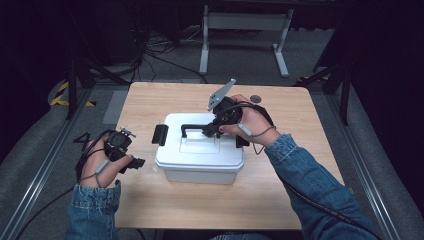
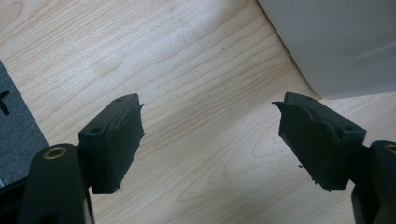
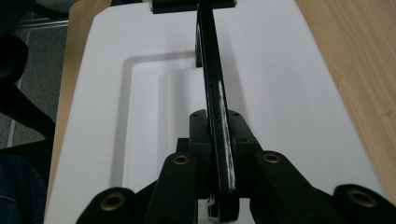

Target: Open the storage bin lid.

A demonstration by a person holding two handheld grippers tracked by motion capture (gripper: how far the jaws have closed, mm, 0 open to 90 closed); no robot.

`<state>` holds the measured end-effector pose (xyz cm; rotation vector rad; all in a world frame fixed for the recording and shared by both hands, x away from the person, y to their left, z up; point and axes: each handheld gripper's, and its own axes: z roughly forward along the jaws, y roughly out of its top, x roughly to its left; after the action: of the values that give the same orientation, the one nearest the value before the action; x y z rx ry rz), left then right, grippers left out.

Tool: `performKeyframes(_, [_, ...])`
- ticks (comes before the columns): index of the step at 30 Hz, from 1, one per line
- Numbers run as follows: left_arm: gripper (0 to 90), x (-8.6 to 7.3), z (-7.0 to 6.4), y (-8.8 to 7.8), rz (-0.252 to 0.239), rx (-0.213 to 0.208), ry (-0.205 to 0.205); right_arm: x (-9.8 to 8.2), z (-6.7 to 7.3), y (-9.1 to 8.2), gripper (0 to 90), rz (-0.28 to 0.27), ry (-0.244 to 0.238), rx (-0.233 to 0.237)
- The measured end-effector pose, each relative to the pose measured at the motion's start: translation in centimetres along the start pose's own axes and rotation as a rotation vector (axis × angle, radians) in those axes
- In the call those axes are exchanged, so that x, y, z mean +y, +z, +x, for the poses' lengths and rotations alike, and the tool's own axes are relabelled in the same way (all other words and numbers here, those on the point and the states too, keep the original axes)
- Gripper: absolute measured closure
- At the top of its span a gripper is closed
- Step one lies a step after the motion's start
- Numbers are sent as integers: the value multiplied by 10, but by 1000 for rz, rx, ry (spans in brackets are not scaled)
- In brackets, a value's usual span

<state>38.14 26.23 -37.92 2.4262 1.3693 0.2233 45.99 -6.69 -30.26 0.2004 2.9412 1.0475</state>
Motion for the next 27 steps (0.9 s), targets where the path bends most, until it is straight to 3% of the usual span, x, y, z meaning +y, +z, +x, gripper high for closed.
performKeyframes(7, [222, -4, 1, -1, 0, 3, -18, 8, 1, -8, 841, -32, -8, 10])
performKeyframes(17, [222, -5, 1, -1, 4, 7, -14, 19, 5, -29, 842, -93, -26, -15])
performKeyframes(27, [222, -4, 1, 1, 7, 3, -17, 12, 7, -50, 842, -124, -22, -49])
